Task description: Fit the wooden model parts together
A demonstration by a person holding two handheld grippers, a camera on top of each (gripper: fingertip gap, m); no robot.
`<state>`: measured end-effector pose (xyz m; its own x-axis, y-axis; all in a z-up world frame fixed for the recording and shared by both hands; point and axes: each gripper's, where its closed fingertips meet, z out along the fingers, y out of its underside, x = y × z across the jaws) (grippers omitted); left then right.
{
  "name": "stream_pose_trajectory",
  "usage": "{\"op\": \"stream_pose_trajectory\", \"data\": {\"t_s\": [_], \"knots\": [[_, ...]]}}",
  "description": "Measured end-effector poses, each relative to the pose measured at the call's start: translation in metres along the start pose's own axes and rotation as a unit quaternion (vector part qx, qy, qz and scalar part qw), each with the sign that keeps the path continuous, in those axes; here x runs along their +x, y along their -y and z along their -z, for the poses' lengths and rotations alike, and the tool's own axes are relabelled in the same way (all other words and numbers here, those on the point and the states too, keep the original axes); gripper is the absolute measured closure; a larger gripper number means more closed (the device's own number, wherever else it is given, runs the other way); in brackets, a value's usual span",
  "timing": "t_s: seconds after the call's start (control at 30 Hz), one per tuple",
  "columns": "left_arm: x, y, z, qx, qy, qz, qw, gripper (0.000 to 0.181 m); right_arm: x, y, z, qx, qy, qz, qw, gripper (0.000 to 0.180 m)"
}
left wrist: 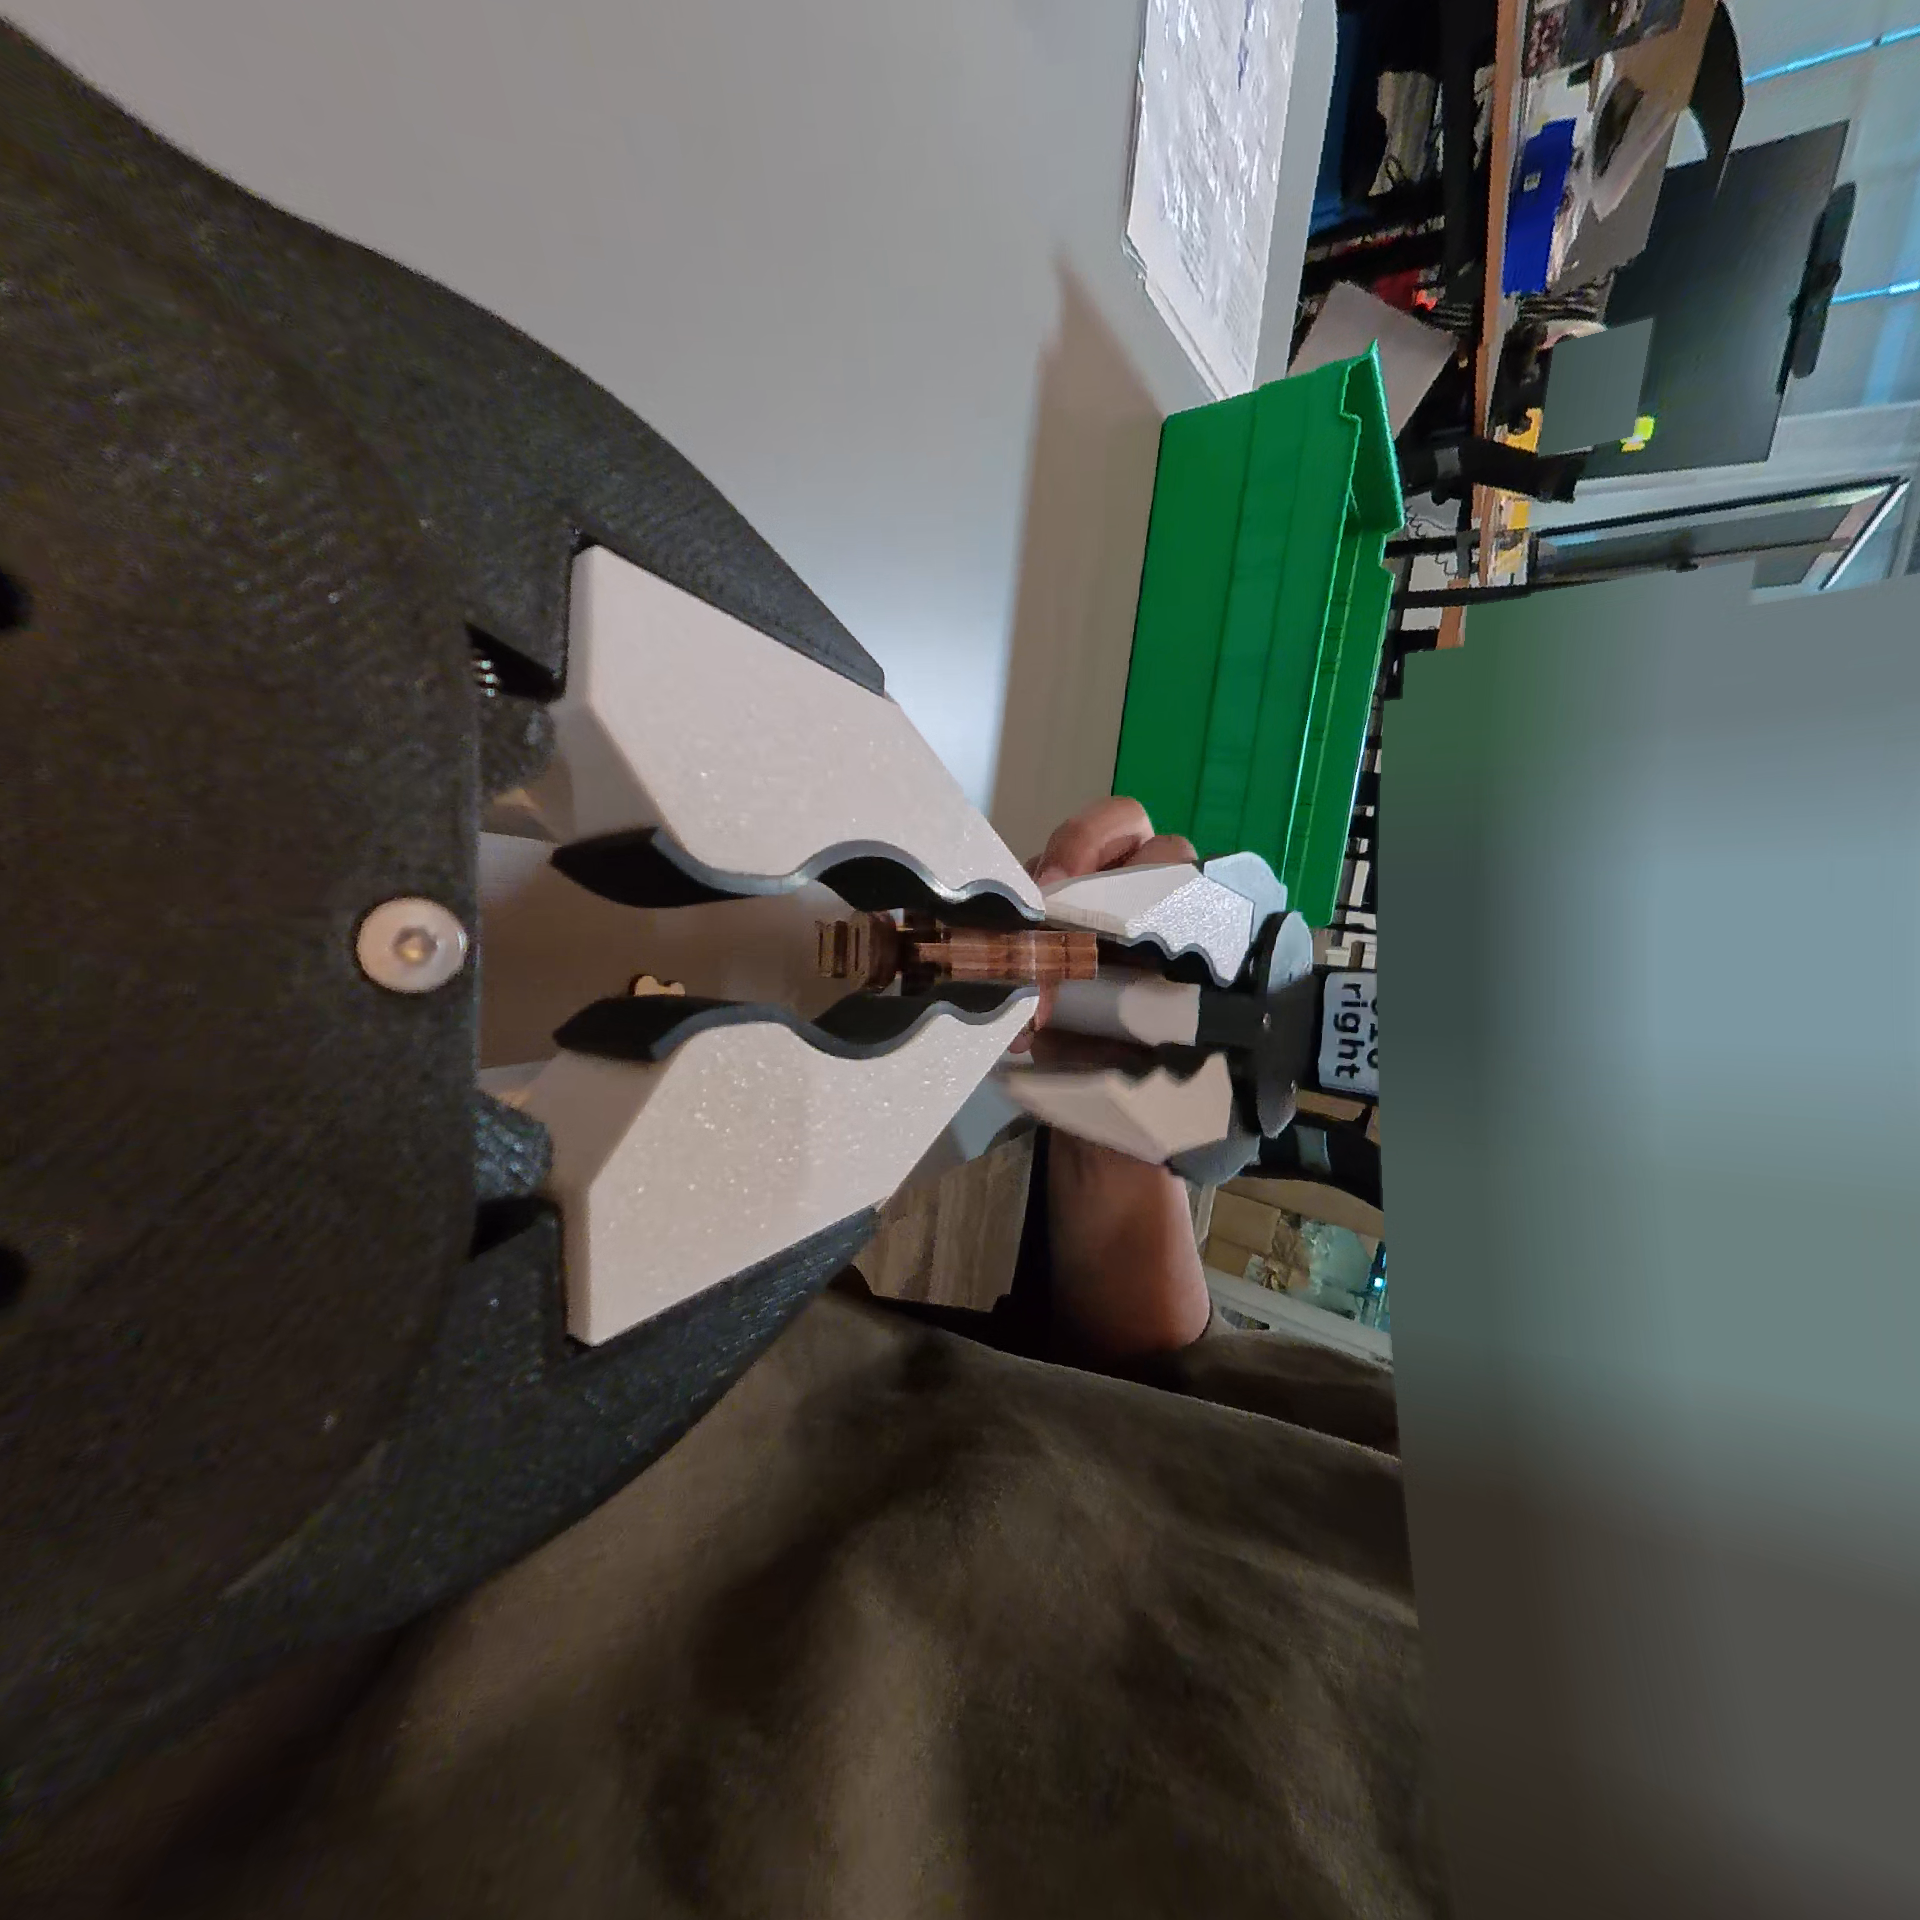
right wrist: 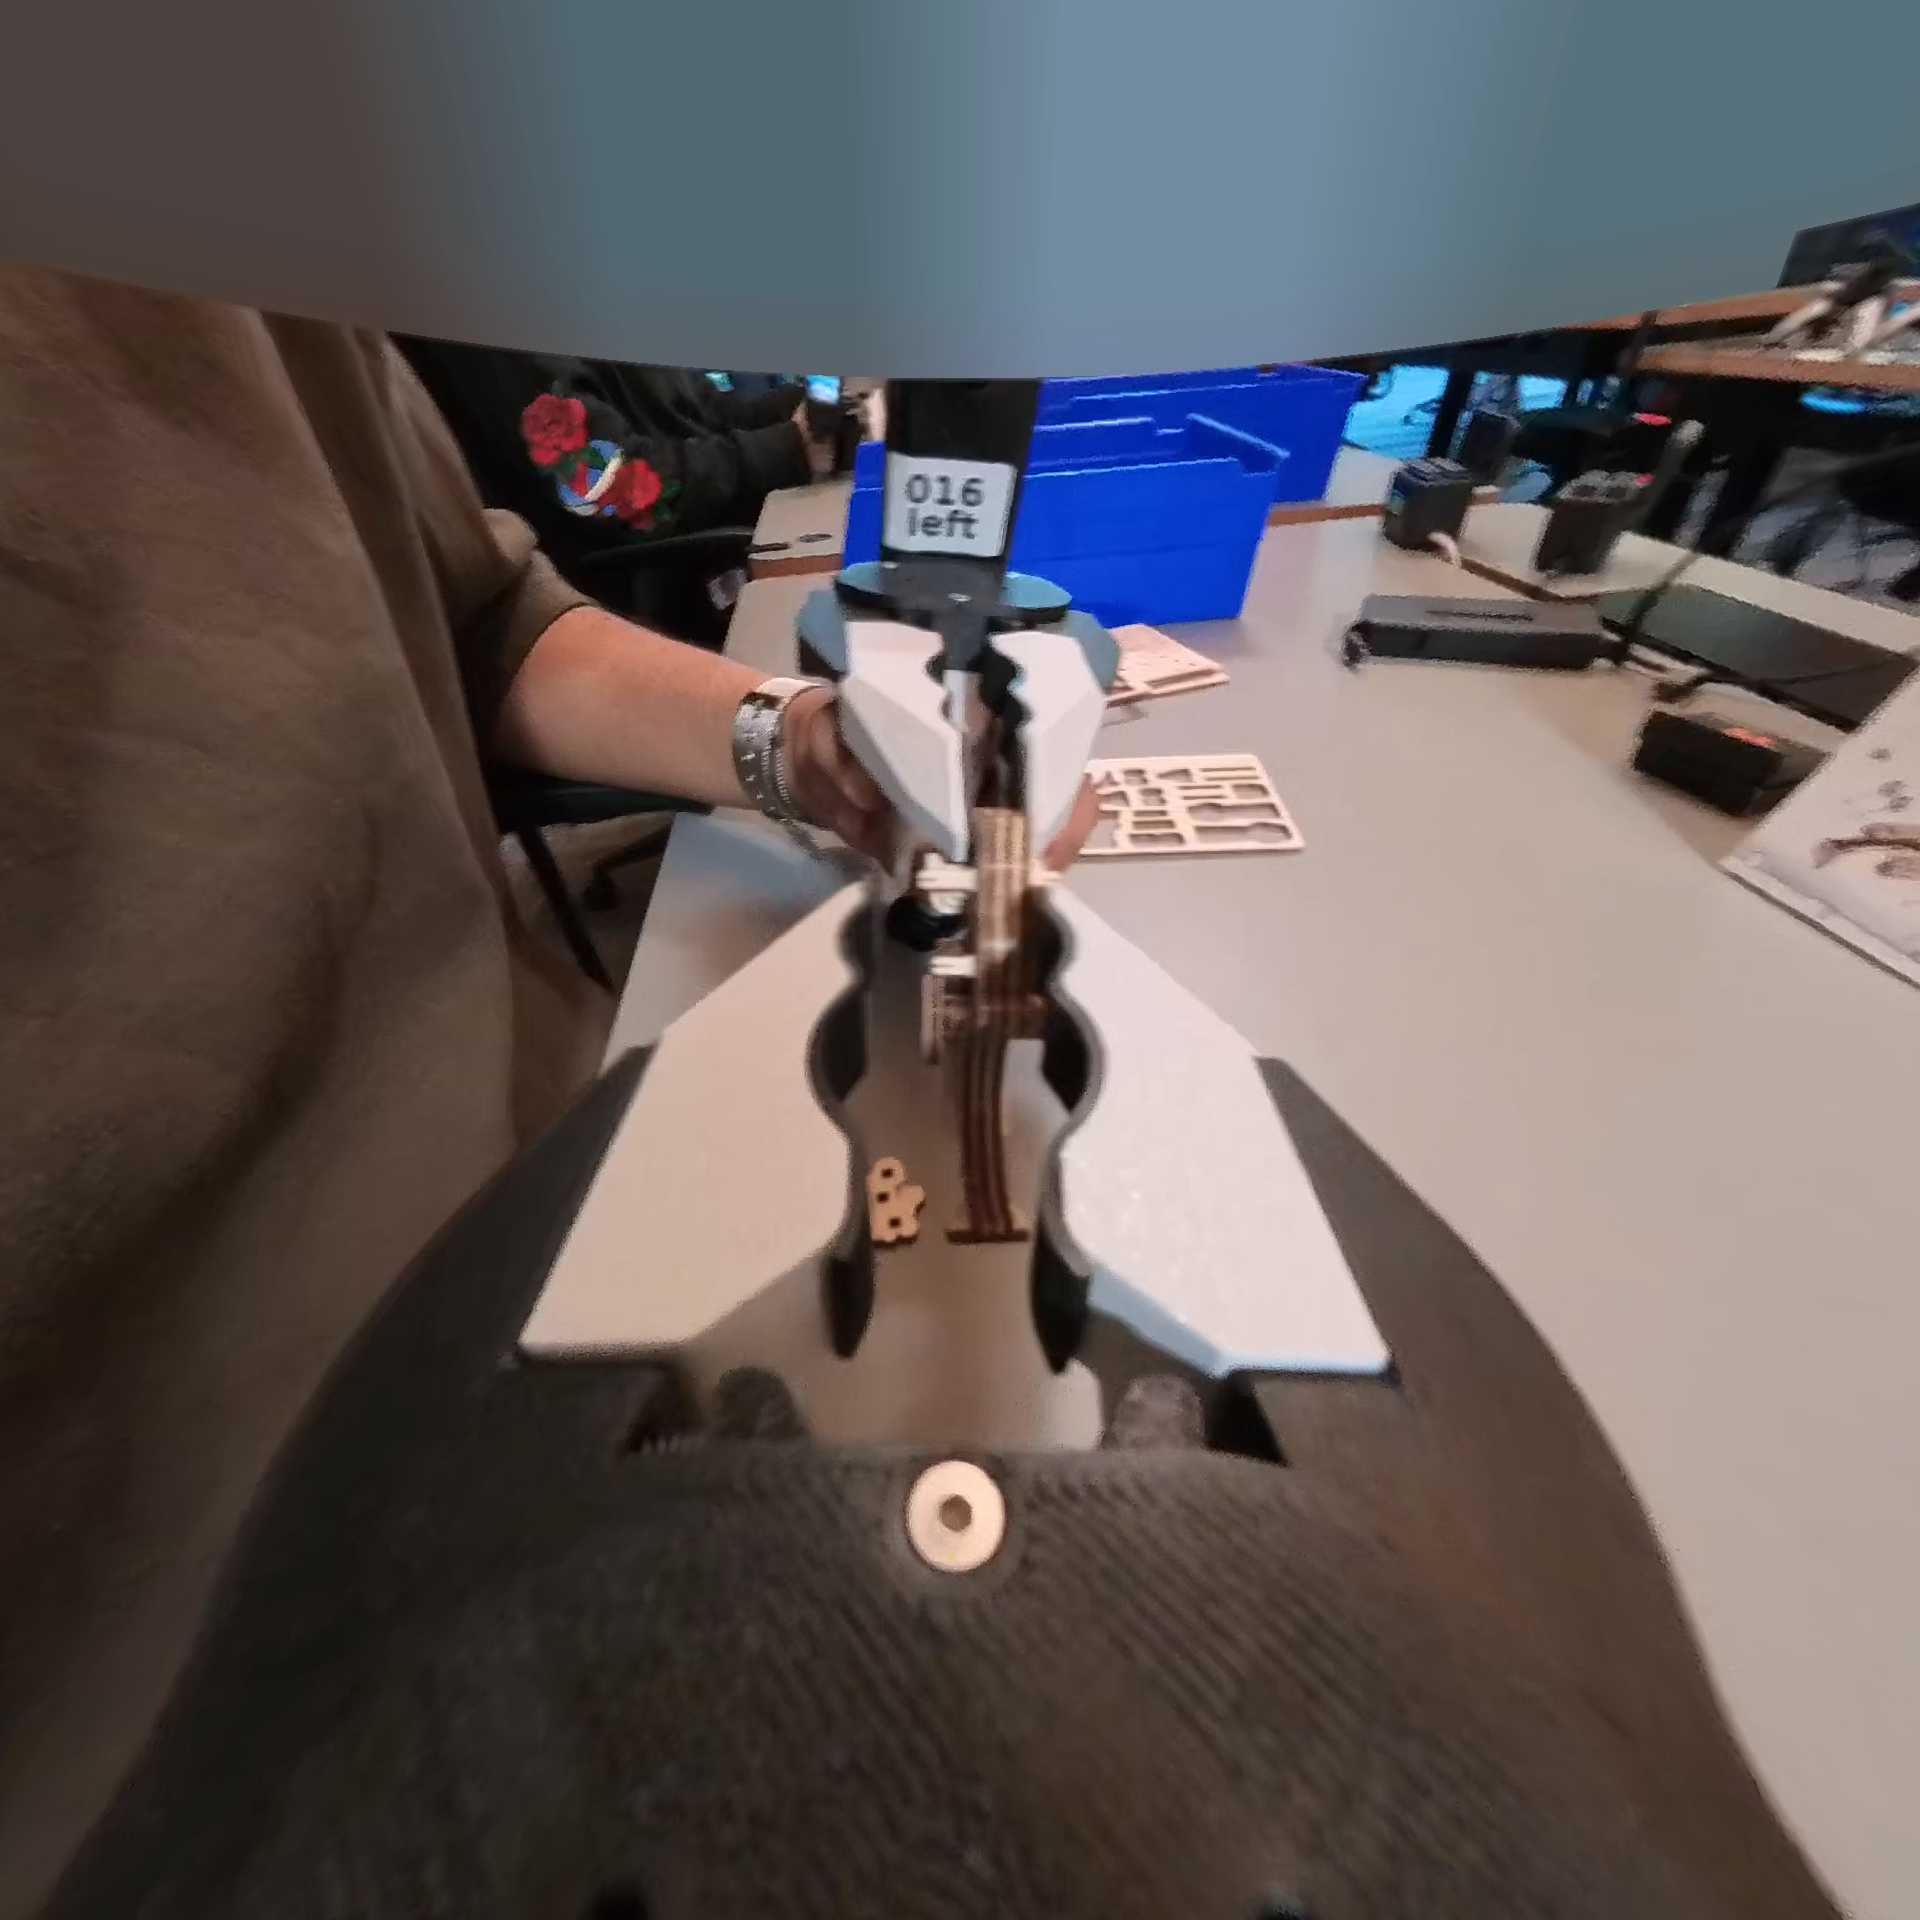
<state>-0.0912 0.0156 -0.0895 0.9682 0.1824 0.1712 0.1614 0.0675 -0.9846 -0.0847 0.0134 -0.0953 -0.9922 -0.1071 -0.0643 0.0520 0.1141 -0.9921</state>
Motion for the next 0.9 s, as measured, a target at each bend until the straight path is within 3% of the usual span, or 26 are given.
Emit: {"op": "stream_pose_trajectory", "data": {"t_s": [0.03, 0.17, 0.33, 0.4, 0.67, 0.77, 0.83, 0.9], "knots": [[0.0022, 0.0, -0.0006, -0.002, -0.004, -0.004, 1.0, 0.176, 0.0017, 0.0004, 0.001, -0.002, -0.004, 0.002, 1.0, 0.161], [0.0023, 0.002, -0.0024, -0.002, 0.008, -0.019, 1.0, 0.176, 0.002, 0.0024, 0.0027, 0.004, 0.007, -0.016, 1.0, 0.161], [-0.0009, -0.0032, -0.0029, -0.022, 0.026, -0.047, 0.998, 0.176, -0.0009, -0.0056, -0.0021, -0.015, 0.015, -0.025, 0.999, 0.143], [0.0026, -0.0027, -0.0046, -0.022, 0.02, -0.051, 0.998, 0.176, 0.0021, -0.0054, -0.0004, -0.019, 0.011, -0.022, 1.0, 0.159], [0.003, -0.0009, -0.0045, -0.021, 0.024, -0.066, 0.997, 0.176, 0.0019, -0.0051, -0.0008, -0.019, 0.023, -0.046, 0.998, 0.159], [0.0029, -0.0034, -0.0045, -0.031, 0.03, -0.086, 0.995, 0.176, 0.0001, -0.0056, -0.0006, -0.017, 0.023, -0.039, 0.999, 0.147], [0.0058, -0.004, -0.0058, -0.034, 0.025, -0.092, 0.995, 0.176, -0.0007, -0.0056, 0.0005, -0.022, 0.031, -0.042, 0.998, 0.159], [0.0057, -0.0052, -0.0056, -0.039, 0.027, -0.1, 0.994, 0.175, -0.0013, -0.0072, 0.0, -0.046, 0.043, -0.054, 0.997, 0.159]]}}
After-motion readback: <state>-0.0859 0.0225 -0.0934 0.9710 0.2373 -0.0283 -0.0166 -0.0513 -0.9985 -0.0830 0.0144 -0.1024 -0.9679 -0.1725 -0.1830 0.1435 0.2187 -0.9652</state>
